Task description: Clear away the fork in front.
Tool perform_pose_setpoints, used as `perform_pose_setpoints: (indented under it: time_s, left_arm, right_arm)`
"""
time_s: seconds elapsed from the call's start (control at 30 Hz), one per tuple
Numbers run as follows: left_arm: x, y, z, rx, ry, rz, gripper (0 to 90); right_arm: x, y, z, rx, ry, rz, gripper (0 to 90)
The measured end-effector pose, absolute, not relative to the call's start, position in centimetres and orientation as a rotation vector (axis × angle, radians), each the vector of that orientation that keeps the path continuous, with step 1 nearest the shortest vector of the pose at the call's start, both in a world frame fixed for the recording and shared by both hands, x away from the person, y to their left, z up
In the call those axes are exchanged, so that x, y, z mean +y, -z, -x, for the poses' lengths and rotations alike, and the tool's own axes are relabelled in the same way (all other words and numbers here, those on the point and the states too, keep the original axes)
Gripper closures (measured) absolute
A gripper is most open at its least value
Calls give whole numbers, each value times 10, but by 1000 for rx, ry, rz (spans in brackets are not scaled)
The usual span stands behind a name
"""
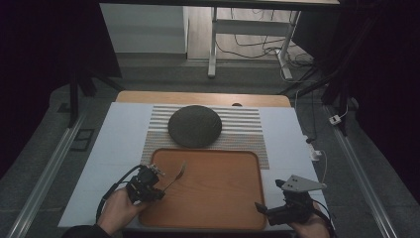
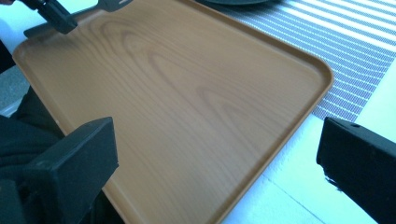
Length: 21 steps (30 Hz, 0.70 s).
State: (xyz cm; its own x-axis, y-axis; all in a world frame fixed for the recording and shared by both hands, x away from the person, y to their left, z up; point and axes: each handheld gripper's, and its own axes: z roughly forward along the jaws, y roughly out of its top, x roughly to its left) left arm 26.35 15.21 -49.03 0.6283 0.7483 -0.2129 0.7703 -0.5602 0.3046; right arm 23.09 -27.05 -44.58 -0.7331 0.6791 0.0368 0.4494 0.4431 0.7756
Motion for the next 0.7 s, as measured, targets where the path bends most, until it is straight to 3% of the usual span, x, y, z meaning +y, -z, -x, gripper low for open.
perform_pose_setpoints:
  time_s: [0.4,0.7]
  left_arm:
    - [155,505,-271,1323,175,-2492,849]
    - [160,504,-273,1309,194,-2452,770]
  right_arm:
    - [-272,450,-227,2458,-1090,-944,0]
    - [-278,451,-226,2444,-1079,-1001,0]
